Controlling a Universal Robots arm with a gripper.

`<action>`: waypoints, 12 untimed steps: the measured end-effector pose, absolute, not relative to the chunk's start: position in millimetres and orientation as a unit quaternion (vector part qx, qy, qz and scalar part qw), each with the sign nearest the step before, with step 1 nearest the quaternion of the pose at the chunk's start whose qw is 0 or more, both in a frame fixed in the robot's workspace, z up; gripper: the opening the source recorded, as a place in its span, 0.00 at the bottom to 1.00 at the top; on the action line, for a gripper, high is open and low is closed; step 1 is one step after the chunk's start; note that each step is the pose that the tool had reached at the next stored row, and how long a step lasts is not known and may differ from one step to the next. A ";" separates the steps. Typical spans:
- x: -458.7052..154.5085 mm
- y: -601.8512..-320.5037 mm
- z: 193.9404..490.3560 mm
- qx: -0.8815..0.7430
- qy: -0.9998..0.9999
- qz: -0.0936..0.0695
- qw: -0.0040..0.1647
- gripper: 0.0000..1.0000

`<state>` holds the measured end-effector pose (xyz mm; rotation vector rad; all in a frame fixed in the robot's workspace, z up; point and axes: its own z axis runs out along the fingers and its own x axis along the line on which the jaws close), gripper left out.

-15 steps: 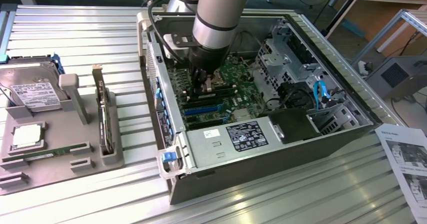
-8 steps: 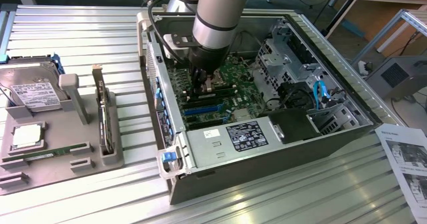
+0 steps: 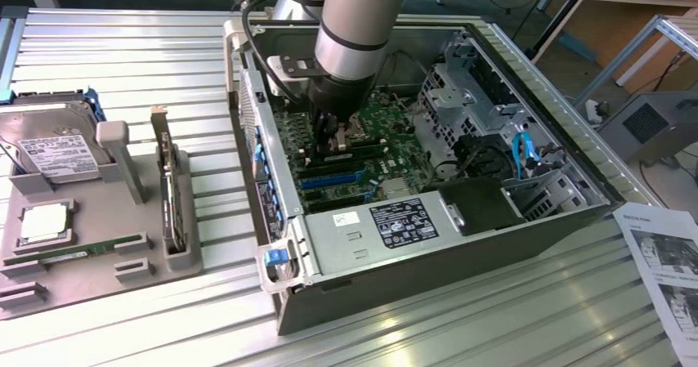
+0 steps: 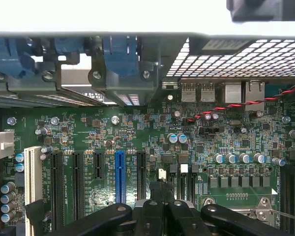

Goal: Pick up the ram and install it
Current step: 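Press down the ram until it locks into place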

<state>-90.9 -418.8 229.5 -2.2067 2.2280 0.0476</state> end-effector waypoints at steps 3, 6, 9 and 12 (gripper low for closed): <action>-90.8 -418.7 230.3 -0.704 0.710 0.015 0.003 0.11; -90.9 -418.8 235.6 -0.704 0.710 0.015 0.003 0.11; -90.9 -418.8 242.0 -0.704 0.710 0.015 0.003 0.11; -90.9 -418.8 248.9 -0.704 0.710 0.015 0.003 0.11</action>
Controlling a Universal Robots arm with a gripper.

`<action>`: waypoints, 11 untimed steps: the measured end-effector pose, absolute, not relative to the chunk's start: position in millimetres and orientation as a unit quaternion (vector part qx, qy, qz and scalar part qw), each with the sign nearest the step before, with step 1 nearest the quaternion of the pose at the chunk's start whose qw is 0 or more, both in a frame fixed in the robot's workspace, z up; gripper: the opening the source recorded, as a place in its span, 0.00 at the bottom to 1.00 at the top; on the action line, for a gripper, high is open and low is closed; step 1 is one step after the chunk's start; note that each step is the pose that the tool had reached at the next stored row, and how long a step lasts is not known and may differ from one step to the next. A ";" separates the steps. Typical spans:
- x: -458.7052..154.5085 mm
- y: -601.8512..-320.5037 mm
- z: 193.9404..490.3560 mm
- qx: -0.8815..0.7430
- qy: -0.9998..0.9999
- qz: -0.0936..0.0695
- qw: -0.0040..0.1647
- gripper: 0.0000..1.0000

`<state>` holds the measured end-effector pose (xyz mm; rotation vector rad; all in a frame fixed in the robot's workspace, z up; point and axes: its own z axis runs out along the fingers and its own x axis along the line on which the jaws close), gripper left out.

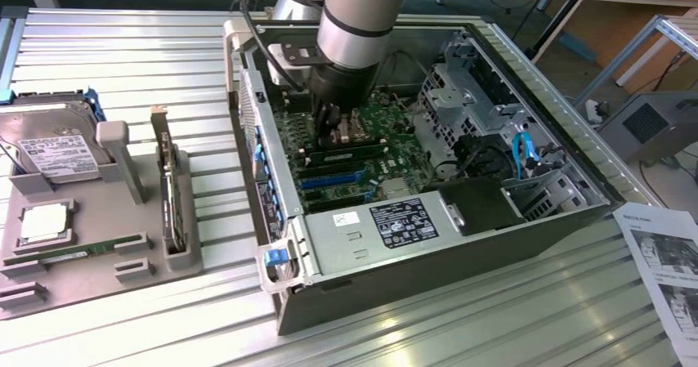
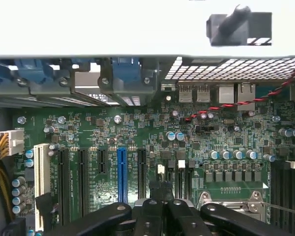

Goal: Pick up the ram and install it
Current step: 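Press down the ram until it locks into place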

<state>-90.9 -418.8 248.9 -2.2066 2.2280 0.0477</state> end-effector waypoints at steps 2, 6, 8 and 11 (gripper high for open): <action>-90.9 -418.8 253.1 -0.704 0.710 0.015 0.003 0.11; -90.9 -418.8 260.7 -0.704 0.710 0.015 0.003 0.11; -90.9 -418.8 266.4 -0.704 0.710 0.015 0.003 0.11; -90.9 -418.8 274.3 -0.704 0.710 0.015 0.003 0.11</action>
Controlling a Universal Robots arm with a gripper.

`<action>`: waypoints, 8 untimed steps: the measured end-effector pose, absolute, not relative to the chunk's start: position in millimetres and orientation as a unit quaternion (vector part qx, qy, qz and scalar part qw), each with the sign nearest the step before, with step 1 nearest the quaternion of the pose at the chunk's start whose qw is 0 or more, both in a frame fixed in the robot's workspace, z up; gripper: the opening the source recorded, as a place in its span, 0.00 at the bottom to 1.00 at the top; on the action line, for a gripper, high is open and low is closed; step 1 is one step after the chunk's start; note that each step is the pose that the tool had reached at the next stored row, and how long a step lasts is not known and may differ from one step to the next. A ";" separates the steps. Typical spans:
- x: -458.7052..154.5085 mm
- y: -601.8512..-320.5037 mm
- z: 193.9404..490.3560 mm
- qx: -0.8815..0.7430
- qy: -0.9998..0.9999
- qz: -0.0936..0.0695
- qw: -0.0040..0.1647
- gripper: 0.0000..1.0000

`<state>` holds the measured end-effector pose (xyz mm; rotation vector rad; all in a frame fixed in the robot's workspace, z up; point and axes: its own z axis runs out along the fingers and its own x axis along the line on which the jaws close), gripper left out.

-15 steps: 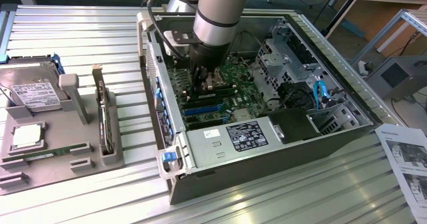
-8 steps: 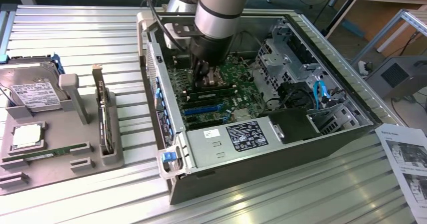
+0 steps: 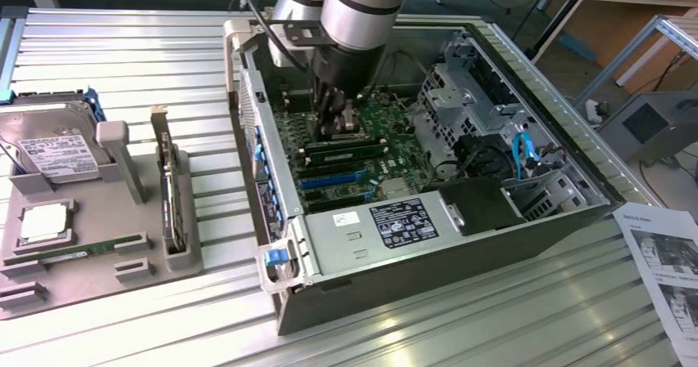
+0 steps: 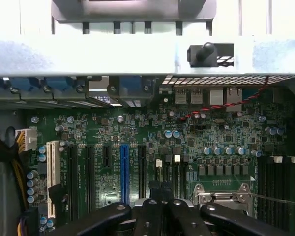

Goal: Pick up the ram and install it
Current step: 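Press down the ram until it locks into place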

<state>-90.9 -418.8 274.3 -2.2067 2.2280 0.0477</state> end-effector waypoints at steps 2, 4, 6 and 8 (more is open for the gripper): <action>-90.9 -418.8 279.3 -0.704 0.710 0.015 0.003 0.11; -90.8 -418.8 281.7 -0.704 0.710 0.015 0.003 0.11; -90.8 -418.8 282.5 -0.704 0.710 0.015 0.003 0.11; -90.8 -418.8 282.5 -0.704 0.710 0.015 0.003 0.11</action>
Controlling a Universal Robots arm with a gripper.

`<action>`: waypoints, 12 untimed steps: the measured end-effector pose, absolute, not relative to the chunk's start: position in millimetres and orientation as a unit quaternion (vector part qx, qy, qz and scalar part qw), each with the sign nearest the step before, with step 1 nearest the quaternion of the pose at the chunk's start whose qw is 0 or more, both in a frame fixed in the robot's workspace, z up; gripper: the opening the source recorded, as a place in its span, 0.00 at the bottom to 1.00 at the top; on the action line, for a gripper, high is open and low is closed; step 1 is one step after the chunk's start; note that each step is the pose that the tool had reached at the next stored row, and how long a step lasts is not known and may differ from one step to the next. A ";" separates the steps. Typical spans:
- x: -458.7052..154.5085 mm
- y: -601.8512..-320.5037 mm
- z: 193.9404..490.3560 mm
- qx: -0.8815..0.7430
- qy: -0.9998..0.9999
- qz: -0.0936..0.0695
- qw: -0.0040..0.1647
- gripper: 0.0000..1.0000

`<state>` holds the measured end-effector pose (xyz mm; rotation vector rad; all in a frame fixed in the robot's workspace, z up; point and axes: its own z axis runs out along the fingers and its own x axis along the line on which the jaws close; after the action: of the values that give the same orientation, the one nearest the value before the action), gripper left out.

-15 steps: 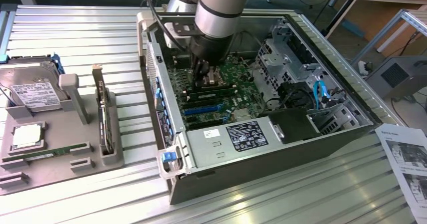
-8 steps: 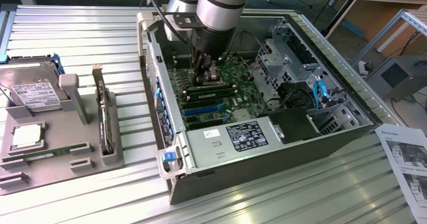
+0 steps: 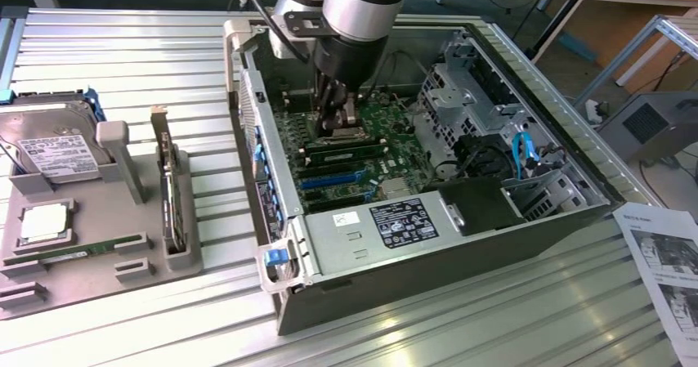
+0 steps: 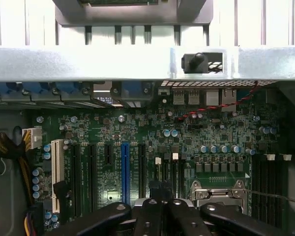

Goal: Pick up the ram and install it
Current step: 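Press down the ram until it locks into place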

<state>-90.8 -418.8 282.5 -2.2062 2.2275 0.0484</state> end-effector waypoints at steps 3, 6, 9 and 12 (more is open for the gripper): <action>-90.9 -418.8 282.6 -0.704 0.710 0.015 0.003 0.11; -90.6 -418.8 282.7 -0.704 0.710 0.015 0.003 0.11; -82.2 -418.8 282.6 -0.704 0.710 0.015 0.003 0.11; -63.9 -418.8 282.6 -0.704 0.710 0.015 0.003 0.11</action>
<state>-63.9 -418.8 282.6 -2.2063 2.2276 0.0483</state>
